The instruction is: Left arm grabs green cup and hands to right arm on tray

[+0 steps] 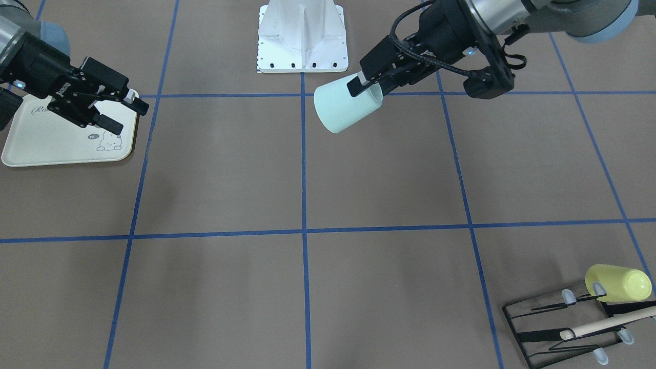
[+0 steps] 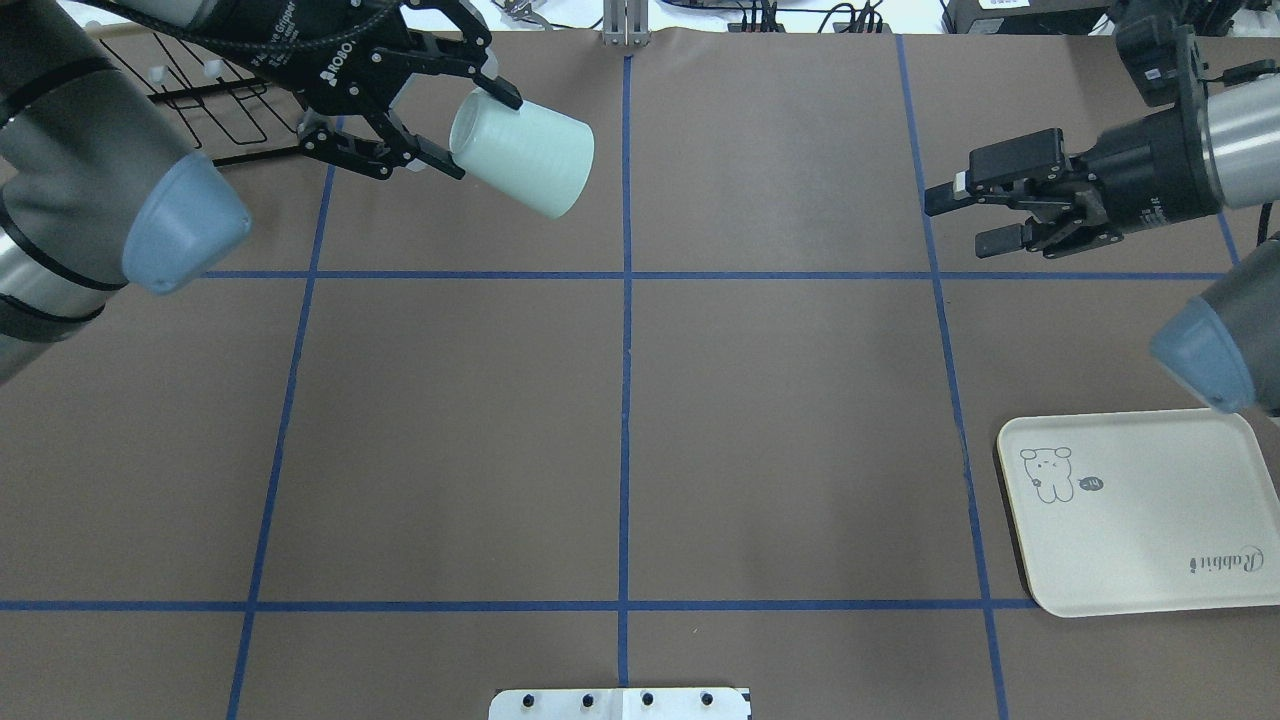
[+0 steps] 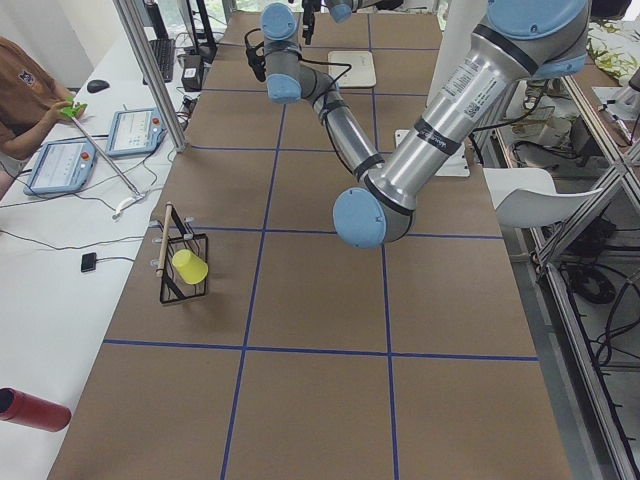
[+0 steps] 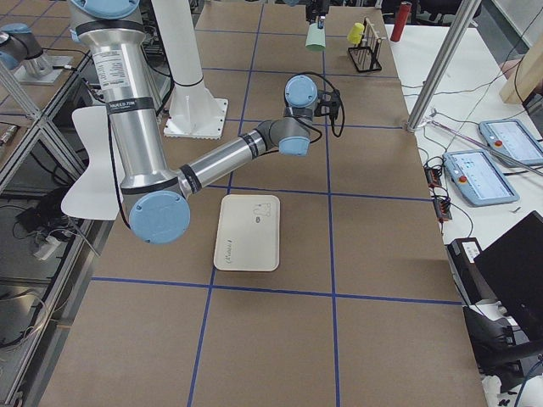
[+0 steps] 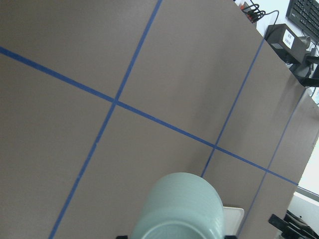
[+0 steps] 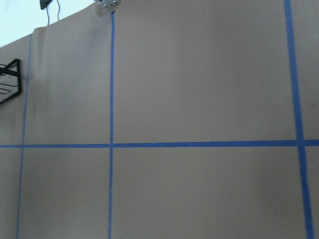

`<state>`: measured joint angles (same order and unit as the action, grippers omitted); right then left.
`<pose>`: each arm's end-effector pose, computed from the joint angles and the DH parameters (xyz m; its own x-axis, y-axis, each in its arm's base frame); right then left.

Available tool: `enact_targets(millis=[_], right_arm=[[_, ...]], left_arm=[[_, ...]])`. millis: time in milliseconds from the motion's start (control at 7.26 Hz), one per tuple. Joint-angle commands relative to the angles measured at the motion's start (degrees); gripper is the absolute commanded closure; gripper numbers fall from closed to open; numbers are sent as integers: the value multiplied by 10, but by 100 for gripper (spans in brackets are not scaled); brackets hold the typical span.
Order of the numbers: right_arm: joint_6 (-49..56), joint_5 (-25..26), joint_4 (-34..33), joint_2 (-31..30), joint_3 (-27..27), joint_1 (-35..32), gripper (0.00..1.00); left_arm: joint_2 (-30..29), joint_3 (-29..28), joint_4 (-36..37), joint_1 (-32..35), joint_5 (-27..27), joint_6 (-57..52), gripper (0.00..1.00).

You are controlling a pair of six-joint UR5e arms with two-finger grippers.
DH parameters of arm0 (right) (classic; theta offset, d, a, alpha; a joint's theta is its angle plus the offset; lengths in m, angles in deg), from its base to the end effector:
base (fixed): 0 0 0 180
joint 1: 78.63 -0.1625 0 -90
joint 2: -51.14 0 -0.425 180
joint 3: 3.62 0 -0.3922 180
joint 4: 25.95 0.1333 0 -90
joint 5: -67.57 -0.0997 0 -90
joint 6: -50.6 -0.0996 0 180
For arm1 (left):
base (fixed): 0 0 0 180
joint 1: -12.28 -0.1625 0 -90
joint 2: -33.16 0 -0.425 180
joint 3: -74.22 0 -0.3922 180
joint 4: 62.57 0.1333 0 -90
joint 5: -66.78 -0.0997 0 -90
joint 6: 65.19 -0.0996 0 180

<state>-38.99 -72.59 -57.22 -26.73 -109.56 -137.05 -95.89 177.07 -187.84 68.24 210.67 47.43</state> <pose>-0.2159 -0.4597 0.2975 0.0303 0.0405 0.9987 -0.1441 0.9889 -0.0357 0.2771 -0.5046 0.0872 0.0114 -0.4218 -0.9066 0.0445 0.9060 -0.4210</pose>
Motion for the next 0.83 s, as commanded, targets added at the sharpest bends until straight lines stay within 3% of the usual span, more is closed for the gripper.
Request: enact_targets(millis=[0, 275, 413, 551, 689], right_arm=[[-133, 6, 101, 8, -4, 49, 1], [-209, 92, 192, 18, -2, 99, 1], [-216, 113, 212, 19, -3, 121, 1], [-242, 118, 235, 25, -3, 128, 1], [-328, 155, 299, 32, 1, 137, 1]], left_arm=[[-2, -2, -112, -27, -3, 107, 100], [-6, -3, -238, -57, -42, 211, 100], [-4, -3, -332, -87, -117, 266, 100], [-3, 0, -364, -110, -160, 271, 100], [3, 2, -385, -114, -173, 280, 100]])
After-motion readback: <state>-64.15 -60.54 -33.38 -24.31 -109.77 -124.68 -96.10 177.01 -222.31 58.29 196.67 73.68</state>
